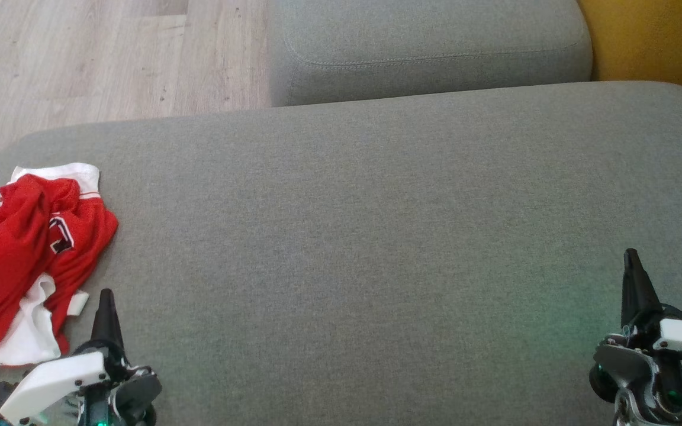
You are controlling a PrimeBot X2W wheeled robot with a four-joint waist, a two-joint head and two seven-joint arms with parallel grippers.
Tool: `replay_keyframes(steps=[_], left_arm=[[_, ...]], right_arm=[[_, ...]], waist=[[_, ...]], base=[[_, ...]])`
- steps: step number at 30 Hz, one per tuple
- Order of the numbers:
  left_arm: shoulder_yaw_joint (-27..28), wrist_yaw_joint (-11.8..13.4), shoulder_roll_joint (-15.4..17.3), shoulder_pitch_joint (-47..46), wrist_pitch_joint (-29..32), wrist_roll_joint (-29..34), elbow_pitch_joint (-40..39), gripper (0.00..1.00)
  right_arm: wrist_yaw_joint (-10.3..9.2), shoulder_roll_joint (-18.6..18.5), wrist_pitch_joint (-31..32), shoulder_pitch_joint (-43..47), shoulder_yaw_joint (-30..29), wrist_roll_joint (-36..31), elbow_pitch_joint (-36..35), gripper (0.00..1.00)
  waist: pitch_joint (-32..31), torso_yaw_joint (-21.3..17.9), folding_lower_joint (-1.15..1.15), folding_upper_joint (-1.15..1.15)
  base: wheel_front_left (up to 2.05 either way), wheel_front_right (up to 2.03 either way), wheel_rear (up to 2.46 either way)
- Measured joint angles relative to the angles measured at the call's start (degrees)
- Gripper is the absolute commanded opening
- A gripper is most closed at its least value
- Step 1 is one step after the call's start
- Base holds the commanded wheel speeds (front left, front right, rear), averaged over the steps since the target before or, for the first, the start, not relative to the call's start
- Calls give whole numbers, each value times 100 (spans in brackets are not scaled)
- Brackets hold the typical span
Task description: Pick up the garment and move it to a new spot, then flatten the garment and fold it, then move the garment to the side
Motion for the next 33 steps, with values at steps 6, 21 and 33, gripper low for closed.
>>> replay_keyframes(steps=[6, 21, 33], left_arm=[[-2, 3, -1, 6, -1, 0, 32, 100], [-85, 5, -46, 353, -185, 338, 352, 100], [-79, 27, -45, 353, -386, 1237, 165, 100]], right_arm=[[0, 1, -1, 5, 2, 1, 36, 100], [-7, 44, -170, 343, 144, -350, 438, 100], [-7, 43, -368, 341, 230, -1455, 304, 100]], waist=[[0, 0, 0, 0], [2, 9, 1, 0], [-6, 17, 1, 0]], base=[[0, 0, 0], [0, 0, 0], [0, 0, 0]])
